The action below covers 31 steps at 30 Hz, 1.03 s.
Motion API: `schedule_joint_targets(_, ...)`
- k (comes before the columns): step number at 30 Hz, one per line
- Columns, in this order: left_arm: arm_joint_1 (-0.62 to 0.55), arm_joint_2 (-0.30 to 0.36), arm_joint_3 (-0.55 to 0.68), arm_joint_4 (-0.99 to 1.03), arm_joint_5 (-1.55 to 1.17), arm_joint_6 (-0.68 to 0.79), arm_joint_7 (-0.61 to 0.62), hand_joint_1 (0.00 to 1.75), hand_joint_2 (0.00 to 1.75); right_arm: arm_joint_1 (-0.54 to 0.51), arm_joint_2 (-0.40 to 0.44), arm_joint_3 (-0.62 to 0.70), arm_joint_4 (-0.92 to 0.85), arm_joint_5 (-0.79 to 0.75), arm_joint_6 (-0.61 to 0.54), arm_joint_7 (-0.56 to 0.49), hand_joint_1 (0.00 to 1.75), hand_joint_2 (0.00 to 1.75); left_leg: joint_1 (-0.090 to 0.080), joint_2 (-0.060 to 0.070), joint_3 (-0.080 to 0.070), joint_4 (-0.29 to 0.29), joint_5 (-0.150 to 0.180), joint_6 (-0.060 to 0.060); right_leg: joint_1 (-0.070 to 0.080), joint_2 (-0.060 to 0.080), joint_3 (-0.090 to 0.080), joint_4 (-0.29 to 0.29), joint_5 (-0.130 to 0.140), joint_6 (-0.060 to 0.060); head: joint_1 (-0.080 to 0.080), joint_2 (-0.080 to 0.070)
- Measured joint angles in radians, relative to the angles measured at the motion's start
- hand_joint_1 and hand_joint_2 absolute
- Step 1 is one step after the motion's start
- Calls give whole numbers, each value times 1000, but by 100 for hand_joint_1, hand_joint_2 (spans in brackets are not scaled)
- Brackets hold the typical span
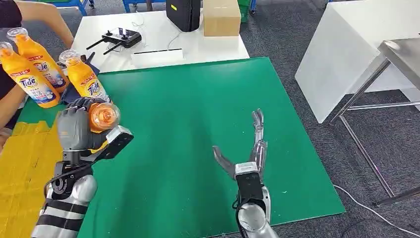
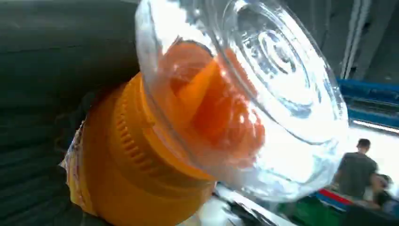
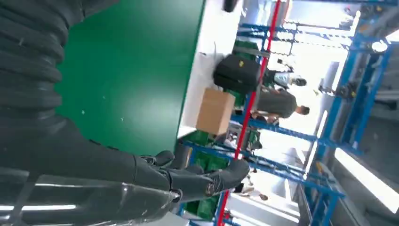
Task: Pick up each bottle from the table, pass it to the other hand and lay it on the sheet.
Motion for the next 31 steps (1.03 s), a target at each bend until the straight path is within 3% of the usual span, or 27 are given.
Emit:
schedule_joint_targets(1,0,0,13,0,-53,8,20,175,175,6,-2,-10,-17,-2,1,0,0,175,0,0,0,0,0,0,0,0,0,0,0,0,0,0)
schedule_joint_targets(2,-4,18,56,7,-370,-24,122,175,175,24,-6,-45,-78,-27,13,-15,0,175,0,0,0,0,0,0,0,0,0,0,0,0,0,0)
schedule_joint_targets(3,-9,40,54,18,-419,-54,149,175,175,26,-7,-55,-93,-39,23,-16,0,175,0,1,0,0,0,0,0,0,0,0,0,0,0,0)
schedule_joint_targets(7,-68,159,-56,86,-438,-175,333,175,175,29,-12,-71,-126,-56,54,-14,0,175,0,1,1,0,0,0,1,1,-1,0,0,0,0,0)
schedule_joint_targets(12,-112,233,-194,188,-442,-214,363,175,175,30,-16,-80,-154,-62,72,-4,0,175,0,2,1,0,1,-1,0,1,-1,1,0,0,0,0)
schedule_joint_targets(13,-118,236,-205,200,-442,-227,357,140,175,30,-16,-82,-157,-62,72,-3,0,175,0,2,0,0,1,-1,0,2,-1,1,0,0,0,0)
schedule_joint_targets(14,-126,238,-214,221,-443,-254,345,0,175,30,-16,-82,-161,-62,76,0,0,175,0,2,0,0,1,-1,0,1,-1,1,0,0,0,0)
schedule_joint_targets(15,-134,238,-217,240,-443,-276,336,0,175,30,-16,-83,-163,-62,82,4,0,175,0,1,0,0,1,-1,0,1,-1,1,0,0,0,0)
schedule_joint_targets(16,-142,237,-221,272,-443,-300,325,0,0,29,-17,-84,-167,-60,89,8,0,175,0,1,0,0,1,-1,0,1,-1,1,0,0,0,0)
schedule_joint_targets(25,-234,149,-168,632,-377,-299,268,0,0,25,-19,-90,-179,-31,114,34,0,175,0,1,0,0,1,-1,0,1,-1,1,0,0,0,0)
schedule_joint_targets(26,-241,141,-157,656,-374,-291,266,0,0,23,-19,-90,-179,-31,115,36,0,0,0,1,0,0,1,-1,0,1,-1,1,0,0,0,0)
schedule_joint_targets(31,-258,108,-111,725,-368,-222,282,0,0,18,-19,-92,-176,-28,116,39,0,0,0,1,0,0,1,-1,0,1,-1,1,0,0,0,0)
